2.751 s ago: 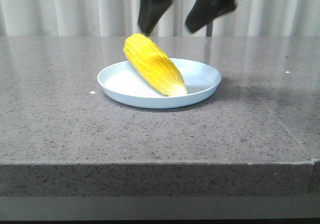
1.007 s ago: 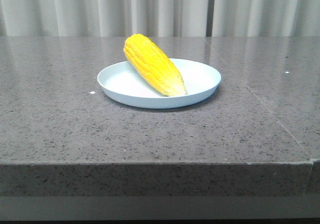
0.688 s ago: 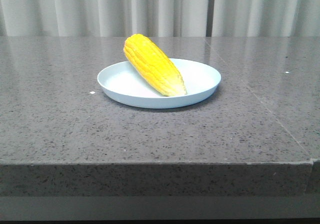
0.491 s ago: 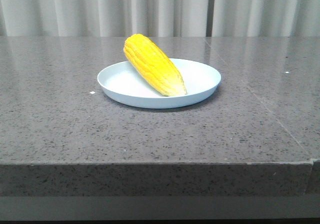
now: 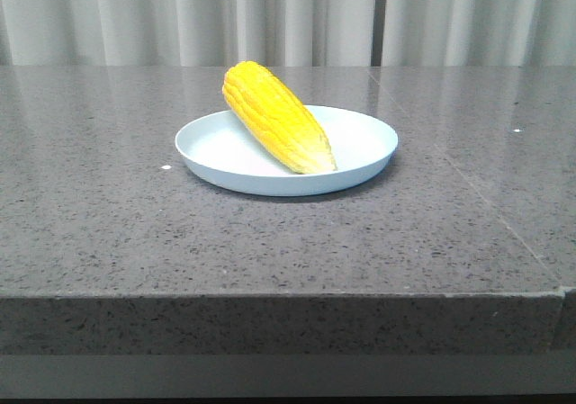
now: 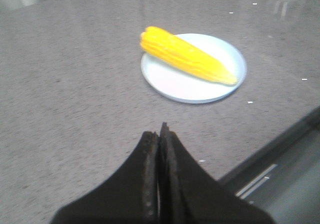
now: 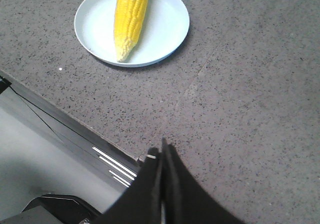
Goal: Place corn on plate with both arms
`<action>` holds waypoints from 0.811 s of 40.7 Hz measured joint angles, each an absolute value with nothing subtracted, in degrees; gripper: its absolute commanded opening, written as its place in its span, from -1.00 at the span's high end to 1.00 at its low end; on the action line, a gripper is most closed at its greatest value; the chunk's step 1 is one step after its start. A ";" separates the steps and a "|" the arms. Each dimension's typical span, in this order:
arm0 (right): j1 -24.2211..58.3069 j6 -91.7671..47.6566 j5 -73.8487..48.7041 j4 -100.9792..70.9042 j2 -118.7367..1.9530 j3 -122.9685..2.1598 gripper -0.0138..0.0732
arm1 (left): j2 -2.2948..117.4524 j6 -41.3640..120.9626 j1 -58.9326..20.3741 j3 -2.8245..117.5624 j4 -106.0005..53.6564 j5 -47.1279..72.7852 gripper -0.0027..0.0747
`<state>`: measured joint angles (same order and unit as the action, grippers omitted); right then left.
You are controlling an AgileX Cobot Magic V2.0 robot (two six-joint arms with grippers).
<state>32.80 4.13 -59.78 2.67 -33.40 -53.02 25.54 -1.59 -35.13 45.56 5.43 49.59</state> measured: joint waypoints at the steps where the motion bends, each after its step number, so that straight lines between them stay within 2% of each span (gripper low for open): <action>1: 32.80 4.13 -59.78 2.67 -33.40 -53.02 0.84 | 25.02 -1.59 -34.08 44.95 5.92 49.45 0.98; 7: 32.80 4.13 -59.78 2.67 -33.40 -53.02 0.84 | 21.13 -1.59 -26.24 39.23 6.69 44.49 0.98; 21: 32.80 4.13 -59.78 2.67 -33.40 -53.02 0.84 | 8.46 -1.59 -7.80 17.74 0.00 24.10 0.98; 26: 32.80 4.13 -59.78 2.67 -33.40 -53.02 0.84 | 4.06 -1.59 -3.81 10.33 -0.81 18.73 0.98; 33: 32.80 4.13 -59.78 2.67 -33.40 -53.02 0.84 | -0.25 -1.59 -2.28 2.33 -0.86 12.12 0.98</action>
